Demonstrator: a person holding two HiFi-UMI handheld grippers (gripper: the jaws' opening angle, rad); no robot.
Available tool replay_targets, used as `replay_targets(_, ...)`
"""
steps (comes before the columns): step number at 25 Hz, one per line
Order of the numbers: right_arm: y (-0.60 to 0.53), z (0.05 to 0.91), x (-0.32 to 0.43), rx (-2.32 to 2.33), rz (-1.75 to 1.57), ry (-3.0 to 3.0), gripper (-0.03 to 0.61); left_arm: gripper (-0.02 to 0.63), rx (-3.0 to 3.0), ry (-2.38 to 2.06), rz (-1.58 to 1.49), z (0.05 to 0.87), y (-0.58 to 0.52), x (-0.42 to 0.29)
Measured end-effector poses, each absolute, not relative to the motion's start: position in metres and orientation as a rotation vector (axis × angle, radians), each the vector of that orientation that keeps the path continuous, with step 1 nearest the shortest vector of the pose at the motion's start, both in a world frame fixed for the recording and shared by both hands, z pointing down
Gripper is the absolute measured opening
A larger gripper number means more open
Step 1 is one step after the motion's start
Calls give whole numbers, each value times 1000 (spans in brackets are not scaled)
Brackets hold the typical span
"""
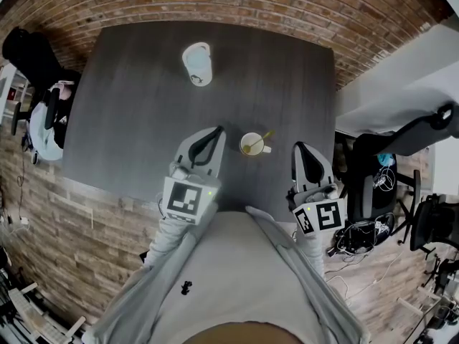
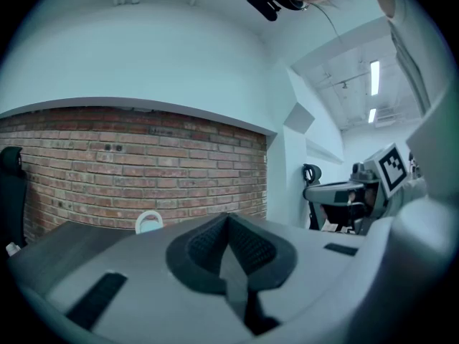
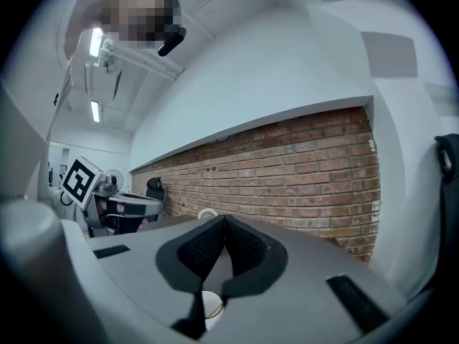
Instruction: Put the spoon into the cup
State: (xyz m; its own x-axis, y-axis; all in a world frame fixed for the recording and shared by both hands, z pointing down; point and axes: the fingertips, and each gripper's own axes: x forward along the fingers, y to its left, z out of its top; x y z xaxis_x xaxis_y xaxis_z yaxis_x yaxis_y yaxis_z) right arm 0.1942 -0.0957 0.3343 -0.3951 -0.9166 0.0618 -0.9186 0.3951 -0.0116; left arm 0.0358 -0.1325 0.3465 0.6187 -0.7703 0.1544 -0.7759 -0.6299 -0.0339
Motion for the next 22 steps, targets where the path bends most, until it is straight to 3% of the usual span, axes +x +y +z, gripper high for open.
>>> replay_targets(22,-100,341,198,1707,100,-2561,17,20,2789,-1348,272,354,-136,33)
